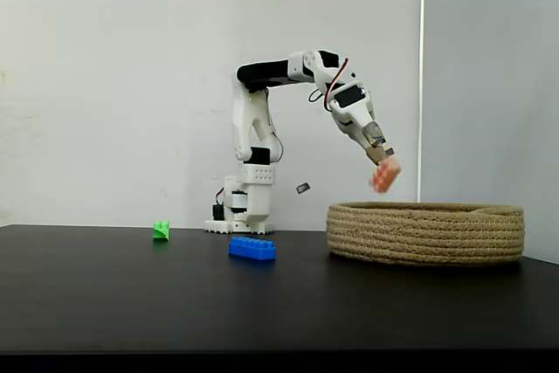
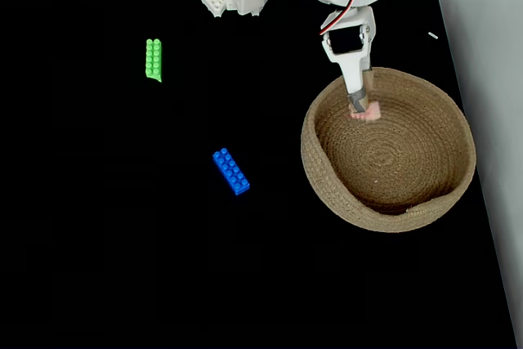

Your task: Place the lego blocks in the tray

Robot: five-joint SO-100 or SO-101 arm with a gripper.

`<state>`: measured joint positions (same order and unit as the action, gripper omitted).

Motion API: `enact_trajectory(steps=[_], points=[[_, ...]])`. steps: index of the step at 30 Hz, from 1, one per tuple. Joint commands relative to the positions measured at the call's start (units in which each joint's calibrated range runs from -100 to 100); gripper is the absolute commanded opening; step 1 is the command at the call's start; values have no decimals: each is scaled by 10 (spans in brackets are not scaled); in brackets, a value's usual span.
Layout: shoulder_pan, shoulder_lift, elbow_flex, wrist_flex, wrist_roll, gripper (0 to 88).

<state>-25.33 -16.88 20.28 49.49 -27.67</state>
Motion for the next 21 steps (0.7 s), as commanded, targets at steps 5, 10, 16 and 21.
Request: enact_trajectory(steps=[5, 10, 16, 21], points=[[27, -44, -37, 95, -6, 340], [180, -45, -68, 156, -9, 316], [270, -37, -76, 160, -37, 382], [287, 35, -68, 157, -47, 397]])
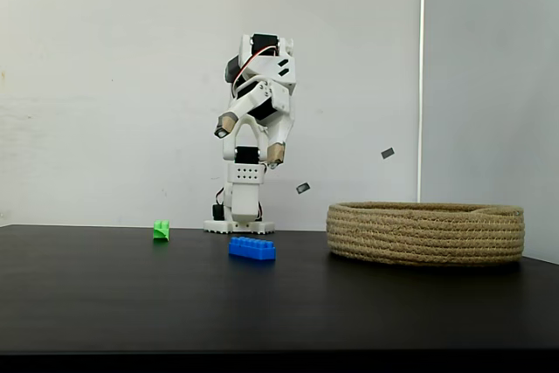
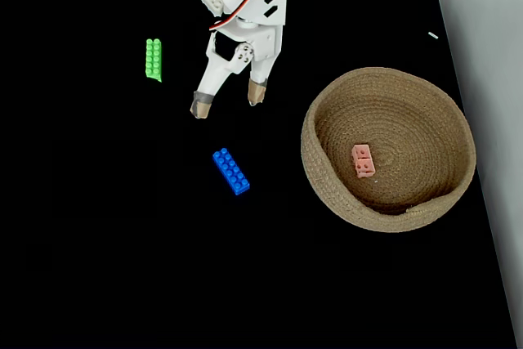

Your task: Place the lego blocks in the tray

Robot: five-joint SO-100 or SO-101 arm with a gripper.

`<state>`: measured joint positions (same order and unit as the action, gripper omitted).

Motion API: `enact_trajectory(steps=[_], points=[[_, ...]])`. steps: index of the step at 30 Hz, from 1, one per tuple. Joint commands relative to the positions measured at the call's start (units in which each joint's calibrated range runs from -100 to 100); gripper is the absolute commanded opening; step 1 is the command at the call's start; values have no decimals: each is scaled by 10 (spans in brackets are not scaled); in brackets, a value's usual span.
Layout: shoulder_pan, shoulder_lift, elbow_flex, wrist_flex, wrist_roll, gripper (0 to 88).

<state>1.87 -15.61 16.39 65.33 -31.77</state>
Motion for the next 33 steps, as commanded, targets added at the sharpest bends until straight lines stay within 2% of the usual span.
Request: enact_trajectory(steps=[1, 12, 19, 23, 33], points=[[17, 41, -31, -2, -6, 396], [13, 207, -110, -6, -22, 408], [13, 249, -147, -13, -14, 419], [13, 274, -163, -11, -7, 397], [13, 351, -223, -7, 0, 429]])
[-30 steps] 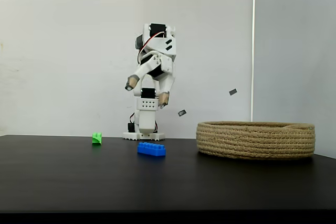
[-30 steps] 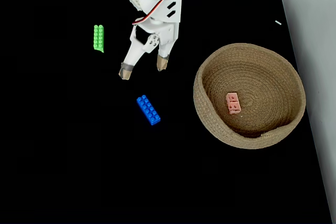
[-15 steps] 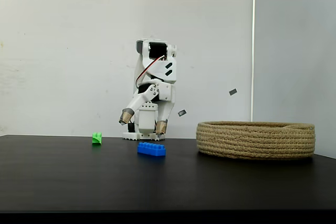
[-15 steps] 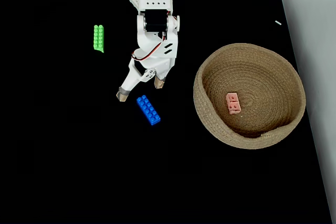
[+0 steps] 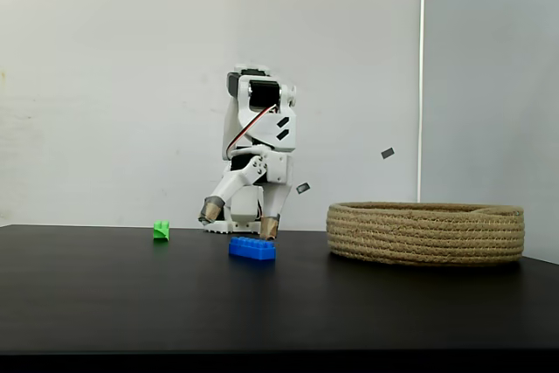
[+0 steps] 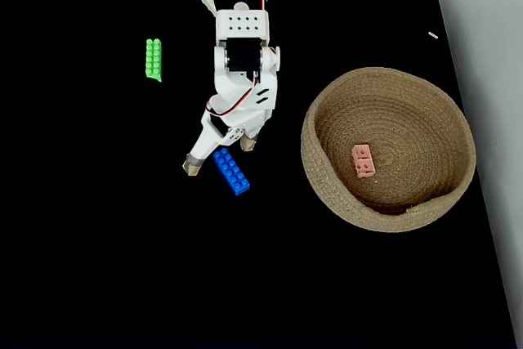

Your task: Place the lego blocks in the tray

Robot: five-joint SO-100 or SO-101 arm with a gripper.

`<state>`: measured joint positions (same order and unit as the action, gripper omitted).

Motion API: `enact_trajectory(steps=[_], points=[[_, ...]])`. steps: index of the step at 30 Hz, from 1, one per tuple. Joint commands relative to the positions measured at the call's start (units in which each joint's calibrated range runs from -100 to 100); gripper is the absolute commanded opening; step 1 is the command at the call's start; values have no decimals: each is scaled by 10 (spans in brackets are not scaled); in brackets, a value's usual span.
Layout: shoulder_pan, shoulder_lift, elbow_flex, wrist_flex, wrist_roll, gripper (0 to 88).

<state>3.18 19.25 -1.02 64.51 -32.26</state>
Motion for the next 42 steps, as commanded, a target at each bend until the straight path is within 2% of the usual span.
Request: enact_trajectory(steps=[1, 5, 15, 17, 18, 19, 21, 25, 29, 32, 37, 42], points=[[3, 11, -52, -3, 6, 429], [14, 39, -57, -36, 13, 423], [24, 43, -45, -65, 23, 328], [24, 39, -37, -72, 33, 220], [24, 38, -33, -81, 41, 86], [23, 37, -29, -86, 46, 0], [17, 34, -21, -98, 60, 0], [23, 13, -24, -82, 58, 0], [-4, -33, -69, 45, 63, 0], [-40, -76, -98, 120, 44, 1], [-92, -196, -52, 17, -18, 1], [-164, -299, 43, -108, -50, 1]])
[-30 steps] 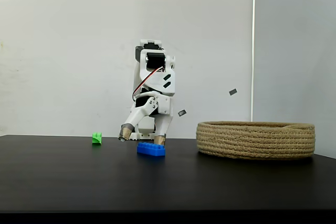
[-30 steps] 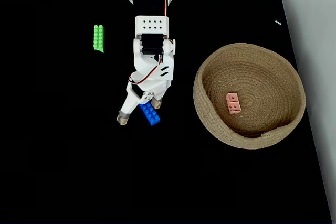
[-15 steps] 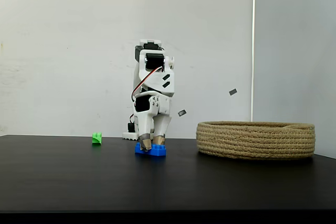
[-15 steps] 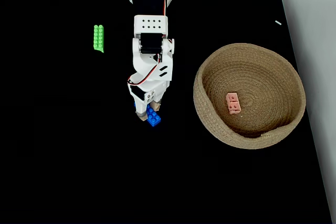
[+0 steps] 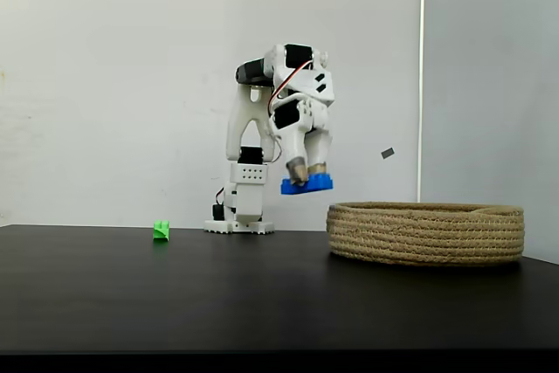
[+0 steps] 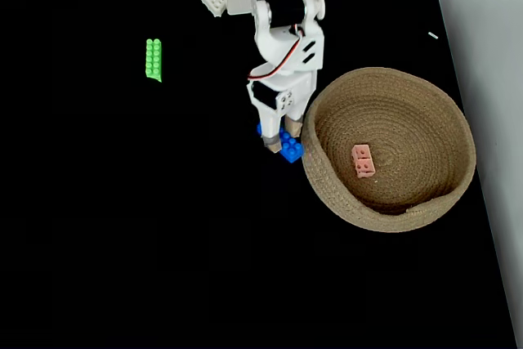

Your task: Place the lego blocks in the tray

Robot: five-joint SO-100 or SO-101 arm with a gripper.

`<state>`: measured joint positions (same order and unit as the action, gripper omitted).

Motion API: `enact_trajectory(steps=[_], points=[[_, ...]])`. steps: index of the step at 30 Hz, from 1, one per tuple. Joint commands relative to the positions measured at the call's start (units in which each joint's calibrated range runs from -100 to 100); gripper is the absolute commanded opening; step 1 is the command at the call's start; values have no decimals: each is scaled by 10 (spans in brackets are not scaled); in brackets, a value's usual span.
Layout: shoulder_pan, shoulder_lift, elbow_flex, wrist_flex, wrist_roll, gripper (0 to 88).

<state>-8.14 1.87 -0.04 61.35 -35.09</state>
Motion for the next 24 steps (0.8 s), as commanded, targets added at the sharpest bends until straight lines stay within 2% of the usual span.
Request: enact_trajectory(steps=[1, 4, 10, 13, 16, 20, 24], points=[[-66, -139, 49, -87, -22, 1], [-109, -164, 101, -125, -21, 3], [-144, -164, 171, -199, -32, 236], [-144, -158, 182, -202, -34, 306], [-135, -152, 187, -201, -32, 338], [-116, -159, 185, -153, 9, 354], [-47, -171, 182, -76, 66, 373]])
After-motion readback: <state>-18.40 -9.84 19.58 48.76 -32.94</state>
